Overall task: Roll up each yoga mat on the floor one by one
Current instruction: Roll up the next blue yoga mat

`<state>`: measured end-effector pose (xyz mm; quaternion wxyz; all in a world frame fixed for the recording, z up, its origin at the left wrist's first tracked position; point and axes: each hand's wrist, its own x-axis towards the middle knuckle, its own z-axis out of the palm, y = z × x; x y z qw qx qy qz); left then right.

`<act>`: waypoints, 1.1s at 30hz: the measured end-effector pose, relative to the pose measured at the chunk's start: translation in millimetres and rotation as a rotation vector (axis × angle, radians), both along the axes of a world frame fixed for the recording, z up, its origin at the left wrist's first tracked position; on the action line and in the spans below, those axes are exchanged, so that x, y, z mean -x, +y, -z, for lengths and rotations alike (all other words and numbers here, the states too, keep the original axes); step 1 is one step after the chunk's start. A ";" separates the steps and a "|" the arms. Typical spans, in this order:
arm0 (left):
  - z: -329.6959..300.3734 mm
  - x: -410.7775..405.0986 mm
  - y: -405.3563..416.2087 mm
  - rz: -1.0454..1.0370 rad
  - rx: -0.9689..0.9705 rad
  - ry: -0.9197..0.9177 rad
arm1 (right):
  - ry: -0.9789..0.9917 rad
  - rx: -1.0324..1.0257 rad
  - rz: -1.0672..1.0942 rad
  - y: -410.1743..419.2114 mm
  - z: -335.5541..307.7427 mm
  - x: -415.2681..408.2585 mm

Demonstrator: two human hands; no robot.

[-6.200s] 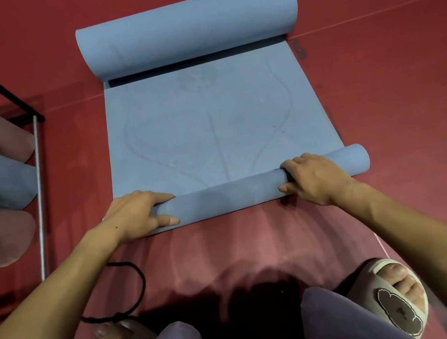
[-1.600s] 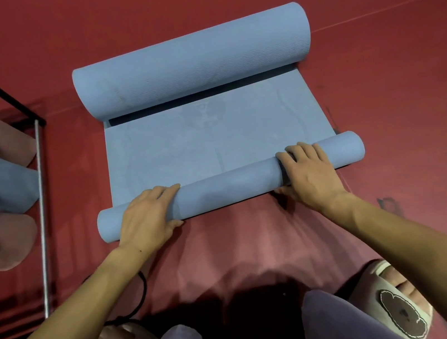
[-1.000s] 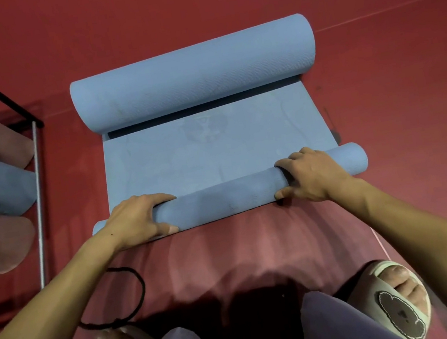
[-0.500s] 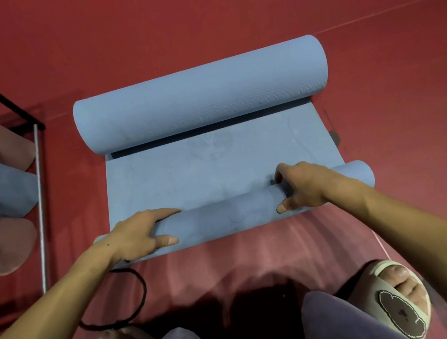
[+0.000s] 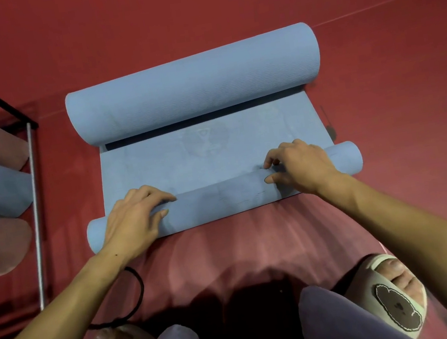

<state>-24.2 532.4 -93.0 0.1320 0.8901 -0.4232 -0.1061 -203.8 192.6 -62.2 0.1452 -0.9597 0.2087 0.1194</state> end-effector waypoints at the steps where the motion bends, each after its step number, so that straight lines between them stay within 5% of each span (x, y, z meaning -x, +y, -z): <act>1: 0.5 1.5 -0.6 -0.005 0.007 -0.022 | -0.005 0.013 -0.007 1.3 1.0 0.5; 13: 0.5 19.5 -7.1 0.057 -0.097 -0.183 | -0.204 0.192 -0.054 9.8 16.6 8.6; 33: -5.9 3.9 -21.7 0.109 -0.225 -0.312 | -0.078 0.280 -0.125 17.3 8.4 1.5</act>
